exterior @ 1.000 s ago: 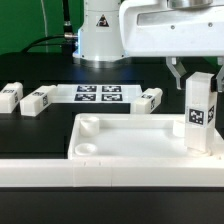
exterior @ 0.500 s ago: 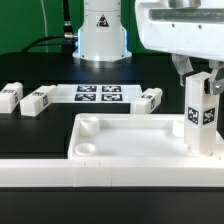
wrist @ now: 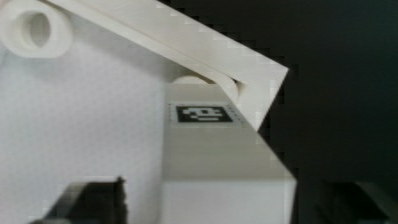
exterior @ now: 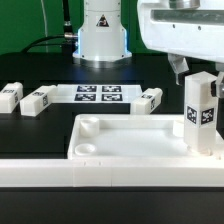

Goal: Assemble desk

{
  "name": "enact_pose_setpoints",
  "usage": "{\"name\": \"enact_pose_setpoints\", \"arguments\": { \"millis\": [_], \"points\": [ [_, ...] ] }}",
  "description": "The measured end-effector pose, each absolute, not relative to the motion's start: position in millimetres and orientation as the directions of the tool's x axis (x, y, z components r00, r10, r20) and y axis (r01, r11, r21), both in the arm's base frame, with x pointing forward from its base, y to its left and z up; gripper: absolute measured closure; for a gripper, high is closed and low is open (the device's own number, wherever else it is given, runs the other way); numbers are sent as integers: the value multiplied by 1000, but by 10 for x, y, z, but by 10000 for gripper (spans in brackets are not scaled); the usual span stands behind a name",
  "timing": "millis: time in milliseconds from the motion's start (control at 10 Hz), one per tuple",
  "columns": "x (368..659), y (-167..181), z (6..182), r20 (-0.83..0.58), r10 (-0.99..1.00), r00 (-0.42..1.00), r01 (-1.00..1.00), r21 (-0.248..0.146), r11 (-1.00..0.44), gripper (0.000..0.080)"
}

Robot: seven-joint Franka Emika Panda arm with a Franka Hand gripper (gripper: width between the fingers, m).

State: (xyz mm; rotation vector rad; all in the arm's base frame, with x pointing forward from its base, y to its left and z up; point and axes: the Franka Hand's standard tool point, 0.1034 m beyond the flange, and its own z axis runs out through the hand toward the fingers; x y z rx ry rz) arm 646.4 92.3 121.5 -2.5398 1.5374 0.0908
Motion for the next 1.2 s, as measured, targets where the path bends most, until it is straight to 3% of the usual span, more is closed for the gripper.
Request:
{"name": "enact_pose_setpoints", "arguments": {
  "millis": [800,1200],
  "points": [
    [6441,961,1219,-58,-417,907,-420,-167,-892,150],
    [6440,980,1213,10,-56,998,-53,-167,-985,150]
  ]
}}
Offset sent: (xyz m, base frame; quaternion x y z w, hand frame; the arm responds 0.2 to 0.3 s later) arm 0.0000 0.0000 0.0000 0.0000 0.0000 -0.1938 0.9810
